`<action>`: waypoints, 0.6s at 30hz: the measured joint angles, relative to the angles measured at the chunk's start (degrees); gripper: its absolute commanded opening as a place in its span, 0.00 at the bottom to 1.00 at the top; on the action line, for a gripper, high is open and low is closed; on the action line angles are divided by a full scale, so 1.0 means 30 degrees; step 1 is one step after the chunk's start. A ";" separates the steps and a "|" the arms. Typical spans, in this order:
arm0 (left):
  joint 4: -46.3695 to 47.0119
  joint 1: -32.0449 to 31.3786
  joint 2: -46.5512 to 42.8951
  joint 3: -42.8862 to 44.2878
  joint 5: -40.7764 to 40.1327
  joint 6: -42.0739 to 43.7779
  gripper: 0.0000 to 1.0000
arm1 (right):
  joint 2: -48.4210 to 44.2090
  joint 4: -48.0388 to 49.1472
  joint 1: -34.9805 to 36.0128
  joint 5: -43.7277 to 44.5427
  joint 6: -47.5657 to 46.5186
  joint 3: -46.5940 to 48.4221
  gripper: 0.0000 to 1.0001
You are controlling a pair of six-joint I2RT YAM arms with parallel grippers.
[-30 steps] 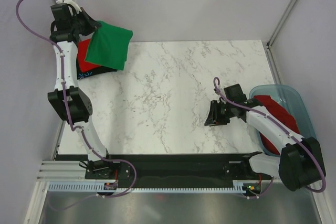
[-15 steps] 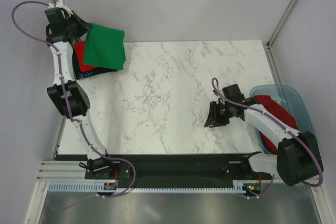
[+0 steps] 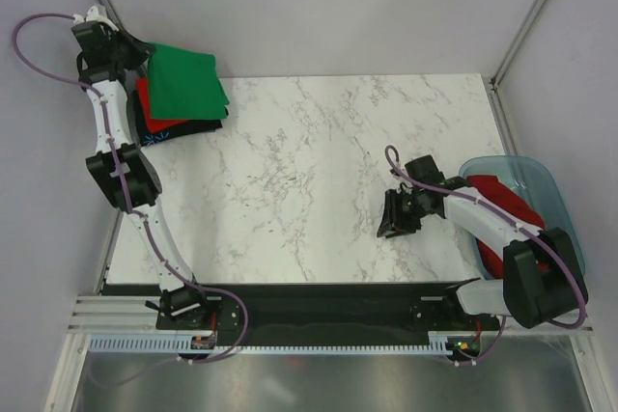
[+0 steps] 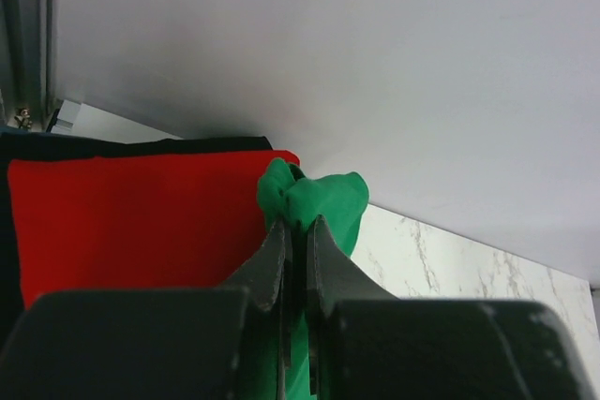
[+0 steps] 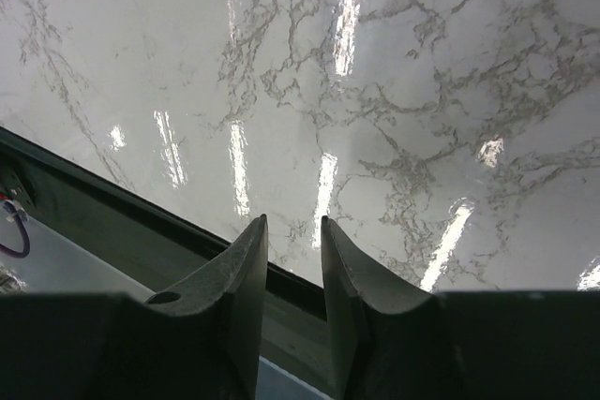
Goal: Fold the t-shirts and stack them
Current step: Neatly place the folded tshirt to the corner
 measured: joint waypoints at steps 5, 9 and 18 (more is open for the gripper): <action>0.0736 0.0299 0.1078 0.0612 -0.0022 -0.0015 0.02 | 0.0561 0.0000 0.0000 0.0270 0.0000 0.0000 0.36; 0.1399 0.0605 0.1967 0.1049 -0.0095 -0.0022 0.02 | 0.1005 0.0007 0.0000 0.0415 0.0000 0.0000 0.36; 0.3337 0.1188 0.3716 0.1275 -0.0962 0.0095 0.58 | 0.2492 0.0146 0.0000 0.0612 0.0007 0.0000 0.34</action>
